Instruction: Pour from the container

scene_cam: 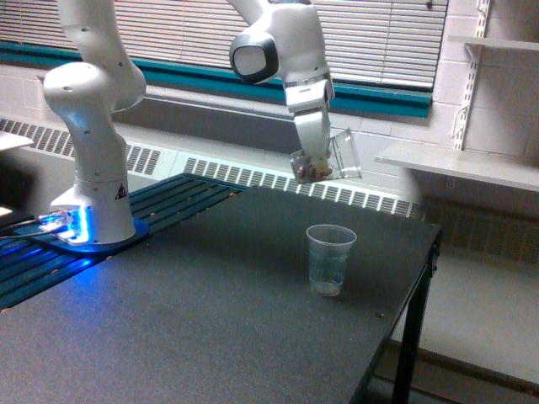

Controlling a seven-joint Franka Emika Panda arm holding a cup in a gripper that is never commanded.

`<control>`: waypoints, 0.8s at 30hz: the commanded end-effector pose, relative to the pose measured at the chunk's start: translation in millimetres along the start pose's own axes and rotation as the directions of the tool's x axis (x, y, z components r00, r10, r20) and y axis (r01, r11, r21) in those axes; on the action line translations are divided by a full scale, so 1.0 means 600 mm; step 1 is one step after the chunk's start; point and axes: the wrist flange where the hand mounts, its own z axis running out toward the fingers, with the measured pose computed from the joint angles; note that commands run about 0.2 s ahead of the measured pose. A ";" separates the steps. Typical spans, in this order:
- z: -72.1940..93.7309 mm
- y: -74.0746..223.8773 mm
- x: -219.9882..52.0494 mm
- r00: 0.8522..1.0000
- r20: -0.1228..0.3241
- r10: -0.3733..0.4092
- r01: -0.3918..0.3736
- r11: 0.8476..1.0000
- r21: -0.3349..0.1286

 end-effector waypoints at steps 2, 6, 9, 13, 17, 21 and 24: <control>0.020 0.018 -0.016 0.998 0.059 -0.035 0.036 0.999 -0.023; 0.026 0.034 -0.023 0.995 0.088 -0.035 0.040 0.998 -0.047; 0.029 0.047 -0.026 0.993 0.109 -0.036 0.043 0.997 -0.067; 0.031 0.059 -0.027 0.992 0.122 -0.030 0.041 0.996 -0.082; 0.033 0.069 -0.025 0.991 0.128 -0.023 0.035 0.995 -0.095; 0.035 0.075 -0.020 0.991 0.133 -0.014 0.028 0.994 -0.106; 0.038 0.080 -0.018 0.990 0.144 -0.012 0.030 0.993 -0.117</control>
